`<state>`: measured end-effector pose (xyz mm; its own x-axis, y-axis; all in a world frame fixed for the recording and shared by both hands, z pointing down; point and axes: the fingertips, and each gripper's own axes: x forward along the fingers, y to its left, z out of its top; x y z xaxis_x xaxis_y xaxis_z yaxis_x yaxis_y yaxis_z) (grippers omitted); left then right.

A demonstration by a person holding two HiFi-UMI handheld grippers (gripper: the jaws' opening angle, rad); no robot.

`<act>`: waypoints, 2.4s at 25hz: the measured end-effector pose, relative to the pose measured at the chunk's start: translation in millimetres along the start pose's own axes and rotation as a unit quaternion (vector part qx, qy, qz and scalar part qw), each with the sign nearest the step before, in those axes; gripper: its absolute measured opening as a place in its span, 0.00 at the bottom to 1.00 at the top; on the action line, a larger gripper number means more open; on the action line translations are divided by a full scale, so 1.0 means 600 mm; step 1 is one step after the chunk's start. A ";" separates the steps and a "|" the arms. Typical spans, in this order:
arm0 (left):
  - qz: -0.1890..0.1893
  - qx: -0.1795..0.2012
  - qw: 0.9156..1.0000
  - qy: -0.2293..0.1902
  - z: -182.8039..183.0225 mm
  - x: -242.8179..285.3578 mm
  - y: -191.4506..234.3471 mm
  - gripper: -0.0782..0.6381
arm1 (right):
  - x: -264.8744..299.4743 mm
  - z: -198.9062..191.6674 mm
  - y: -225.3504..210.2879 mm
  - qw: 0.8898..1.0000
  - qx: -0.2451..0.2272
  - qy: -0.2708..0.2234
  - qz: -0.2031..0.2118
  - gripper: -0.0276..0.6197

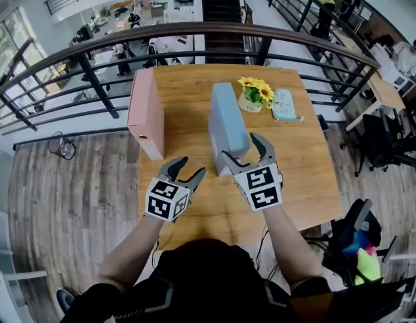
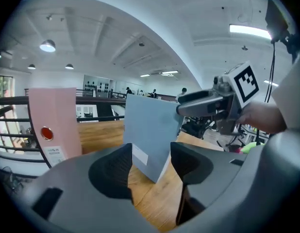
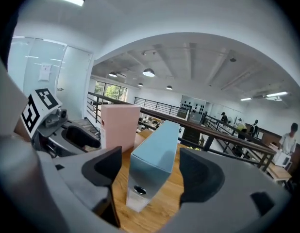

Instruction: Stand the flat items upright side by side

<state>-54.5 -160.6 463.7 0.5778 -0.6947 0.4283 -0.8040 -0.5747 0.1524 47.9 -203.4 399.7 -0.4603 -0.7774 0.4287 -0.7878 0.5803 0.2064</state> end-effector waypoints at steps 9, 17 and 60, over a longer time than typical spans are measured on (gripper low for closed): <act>0.021 0.000 0.998 -0.057 0.043 -0.084 0.015 0.45 | 0.026 -0.079 0.005 0.992 0.123 0.021 -0.024 0.61; 0.043 0.001 0.996 -0.081 0.046 -0.143 0.054 0.45 | 0.051 -0.093 -0.001 0.985 0.165 0.017 -0.046 0.49; 0.132 -0.021 0.985 -0.112 0.014 -0.331 0.227 0.42 | 0.286 0.085 0.211 0.979 0.202 -0.015 -0.037 0.48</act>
<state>-277.3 -104.7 392.1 0.3608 -0.8980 0.2519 -0.9326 -0.3465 0.1007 -151.7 -275.6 454.3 -0.4027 -0.8239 0.3988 -0.9142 0.3834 -0.1311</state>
